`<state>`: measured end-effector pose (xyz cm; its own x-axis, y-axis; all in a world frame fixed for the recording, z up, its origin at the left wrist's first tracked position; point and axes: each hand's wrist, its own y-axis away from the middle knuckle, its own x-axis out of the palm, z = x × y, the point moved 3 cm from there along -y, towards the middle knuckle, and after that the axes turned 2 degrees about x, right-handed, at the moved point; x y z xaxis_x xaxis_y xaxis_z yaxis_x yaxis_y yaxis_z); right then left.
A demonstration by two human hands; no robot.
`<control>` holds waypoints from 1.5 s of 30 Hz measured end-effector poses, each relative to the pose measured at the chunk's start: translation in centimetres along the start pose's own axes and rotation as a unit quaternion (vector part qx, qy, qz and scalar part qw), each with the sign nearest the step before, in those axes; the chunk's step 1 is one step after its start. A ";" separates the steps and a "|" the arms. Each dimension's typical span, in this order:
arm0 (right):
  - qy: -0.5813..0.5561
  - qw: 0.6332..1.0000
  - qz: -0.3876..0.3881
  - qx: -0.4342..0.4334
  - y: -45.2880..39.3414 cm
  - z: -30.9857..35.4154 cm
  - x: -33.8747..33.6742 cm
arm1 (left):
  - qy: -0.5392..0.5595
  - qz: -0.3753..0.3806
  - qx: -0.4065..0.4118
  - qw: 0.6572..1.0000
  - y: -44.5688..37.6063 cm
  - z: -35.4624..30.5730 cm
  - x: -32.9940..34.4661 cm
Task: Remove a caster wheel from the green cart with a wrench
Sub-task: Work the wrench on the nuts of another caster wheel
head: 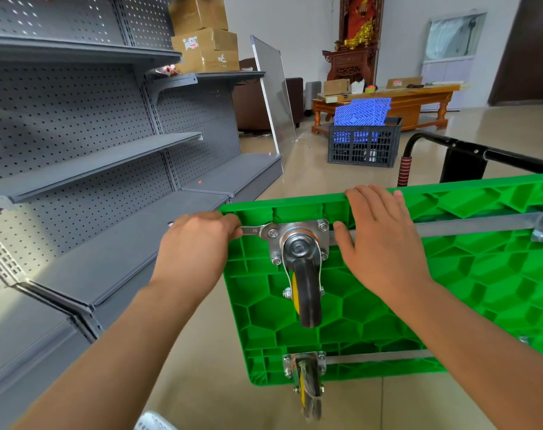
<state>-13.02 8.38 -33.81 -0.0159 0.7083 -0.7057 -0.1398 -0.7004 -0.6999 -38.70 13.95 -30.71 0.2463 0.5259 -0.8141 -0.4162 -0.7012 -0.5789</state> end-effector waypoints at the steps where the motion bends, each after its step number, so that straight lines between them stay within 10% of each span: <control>1: -0.001 1.000 -0.002 -0.002 0.0 0.0 0.0 | -0.019 -0.004 0.014 1.000 -0.1 -0.2 -0.5; 30: 0.006 1.000 0.000 -0.003 0.0 -0.2 -0.2 | 0.458 0.051 -0.280 0.842 4.7 -3.3 7.3; 40: 0.011 1.000 -0.007 -0.004 -0.1 -0.1 0.2 | 0.064 0.041 -0.073 0.994 0.4 -0.5 0.6; 45: 0.009 1.000 -0.010 -0.009 0.0 -0.2 -0.2 | -0.020 -0.031 0.000 0.999 0.7 -0.8 -0.1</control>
<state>-12.81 8.25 -33.70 0.0035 0.7201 -0.6939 -0.1225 -0.6883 -0.7150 -38.38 13.01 -31.09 0.2369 0.5869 -0.7743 -0.4009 -0.6669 -0.6281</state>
